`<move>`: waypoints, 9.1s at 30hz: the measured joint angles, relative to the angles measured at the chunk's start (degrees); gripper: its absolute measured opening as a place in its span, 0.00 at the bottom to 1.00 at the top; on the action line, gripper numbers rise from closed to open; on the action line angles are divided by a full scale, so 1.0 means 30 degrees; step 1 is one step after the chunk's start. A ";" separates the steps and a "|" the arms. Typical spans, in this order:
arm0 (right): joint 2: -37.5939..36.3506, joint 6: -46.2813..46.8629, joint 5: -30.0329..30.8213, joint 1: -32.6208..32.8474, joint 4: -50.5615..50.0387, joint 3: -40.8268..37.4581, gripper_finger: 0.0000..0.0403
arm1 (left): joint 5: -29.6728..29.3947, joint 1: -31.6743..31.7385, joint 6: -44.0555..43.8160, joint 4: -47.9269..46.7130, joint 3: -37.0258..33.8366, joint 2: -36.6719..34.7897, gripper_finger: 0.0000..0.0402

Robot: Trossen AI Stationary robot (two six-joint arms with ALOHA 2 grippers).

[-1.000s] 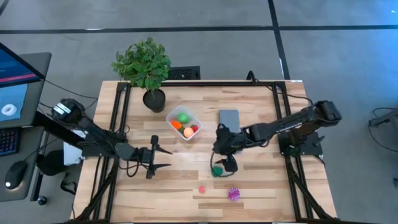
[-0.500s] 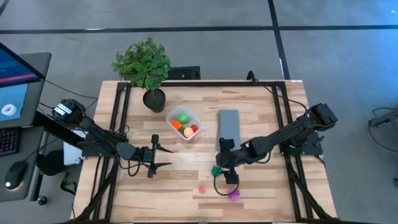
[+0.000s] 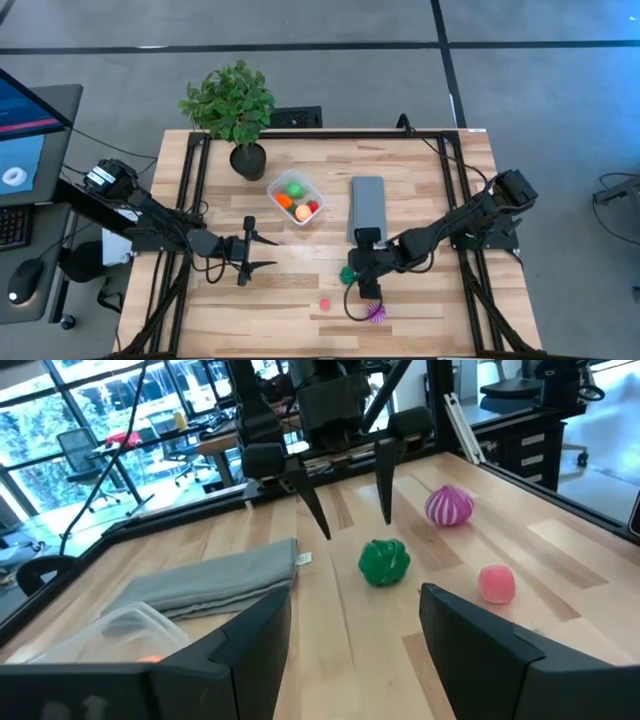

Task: Pick and placing Produce into tupperware
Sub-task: Put the green bell pepper into the transparent bin

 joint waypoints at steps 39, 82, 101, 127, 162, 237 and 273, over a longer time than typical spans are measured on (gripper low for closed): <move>-0.0015 0.0349 -0.0366 0.0474 0.1417 0.0007 0.78 | -0.0095 0.0000 -0.0437 -0.0460 -0.0007 0.0000 0.53; 0.2103 -0.0038 -0.1629 -0.0552 0.2559 0.0036 0.78 | -0.0117 0.0007 -0.0663 -0.0758 -0.0015 -0.0007 0.53; 0.2211 -0.0002 -0.2171 -0.0794 0.2221 0.0029 0.78 | -0.0446 0.0007 -0.0663 -0.0897 -0.0015 -0.0007 0.53; 0.3322 0.0499 -0.2666 -0.0780 0.2585 0.0063 0.78 | -0.0452 0.0000 -0.0984 -0.0963 -0.0015 -0.0007 0.53; 0.3351 0.0304 -0.2646 -0.0794 0.2498 0.0036 0.69 | -0.0454 0.0007 -0.1056 -0.1064 -0.0015 -0.0007 0.53; -0.3905 -0.6081 0.3896 -0.1311 0.0592 0.0029 0.68 | -0.0554 0.0007 -0.1056 -0.1188 -0.0007 0.0000 0.53; -0.3518 -1.0060 -0.0543 -0.7847 0.6494 0.0022 0.68 | 0.0080 -0.0069 -0.3446 -0.2900 -0.0007 0.0000 0.53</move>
